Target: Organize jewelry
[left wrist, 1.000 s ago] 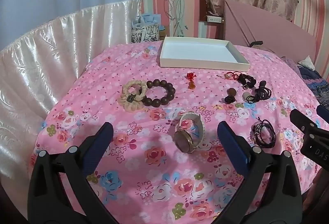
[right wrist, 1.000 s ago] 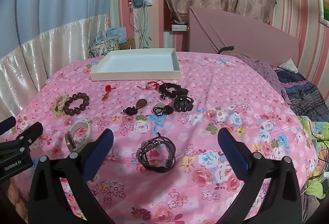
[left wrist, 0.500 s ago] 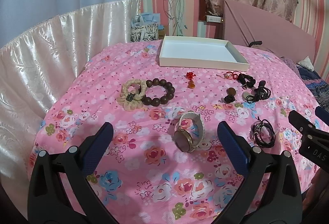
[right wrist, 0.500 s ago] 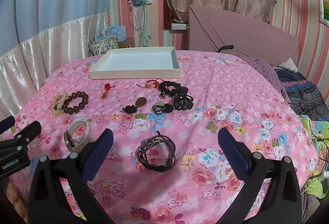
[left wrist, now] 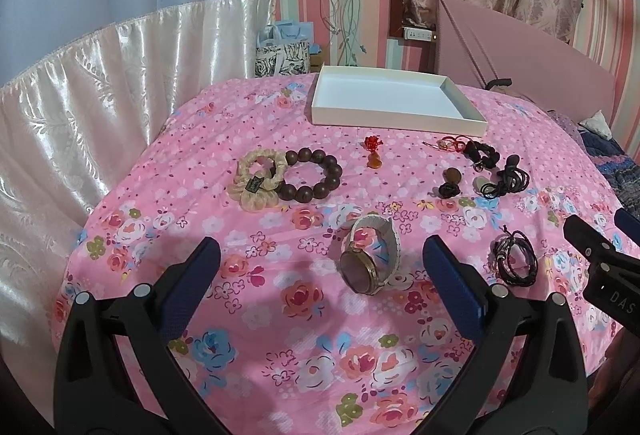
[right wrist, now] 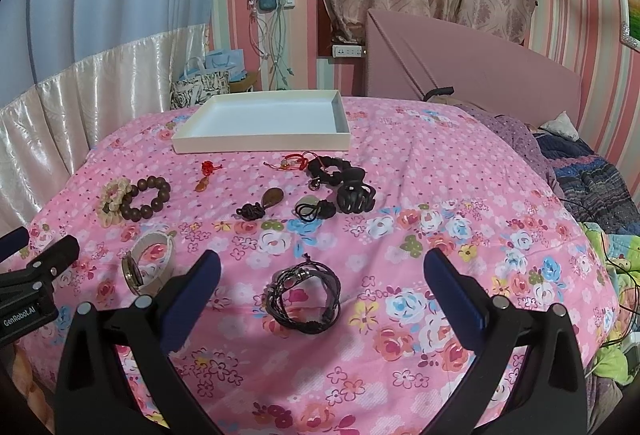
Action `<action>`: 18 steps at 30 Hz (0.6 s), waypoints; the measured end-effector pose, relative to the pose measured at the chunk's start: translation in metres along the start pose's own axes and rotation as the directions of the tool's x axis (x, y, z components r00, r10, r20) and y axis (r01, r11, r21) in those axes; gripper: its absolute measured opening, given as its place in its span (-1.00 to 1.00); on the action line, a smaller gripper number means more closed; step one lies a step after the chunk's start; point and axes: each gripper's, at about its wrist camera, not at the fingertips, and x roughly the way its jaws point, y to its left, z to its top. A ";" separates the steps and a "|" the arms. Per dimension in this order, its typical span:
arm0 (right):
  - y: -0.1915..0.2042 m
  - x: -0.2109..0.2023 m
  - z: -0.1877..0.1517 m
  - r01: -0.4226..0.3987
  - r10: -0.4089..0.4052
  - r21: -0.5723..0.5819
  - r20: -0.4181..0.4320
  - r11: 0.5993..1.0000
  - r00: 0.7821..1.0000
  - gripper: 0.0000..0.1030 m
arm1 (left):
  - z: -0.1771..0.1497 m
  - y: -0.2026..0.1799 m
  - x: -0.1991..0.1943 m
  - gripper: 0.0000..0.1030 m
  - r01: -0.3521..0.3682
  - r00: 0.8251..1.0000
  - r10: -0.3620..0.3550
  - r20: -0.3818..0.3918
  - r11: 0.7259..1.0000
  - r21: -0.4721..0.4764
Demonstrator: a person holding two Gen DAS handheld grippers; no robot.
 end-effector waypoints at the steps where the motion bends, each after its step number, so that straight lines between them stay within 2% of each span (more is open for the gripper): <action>1: 0.000 0.000 0.000 0.001 -0.001 0.000 0.000 1.000 1.000 0.97 | -0.001 -0.001 -0.001 0.94 0.000 1.000 0.000 0.000 1.000 0.001; 18: 0.000 0.002 -0.001 0.009 -0.009 0.000 0.001 1.000 1.000 0.97 | 0.002 0.003 0.003 0.94 0.002 1.000 -0.002 -0.002 1.000 -0.003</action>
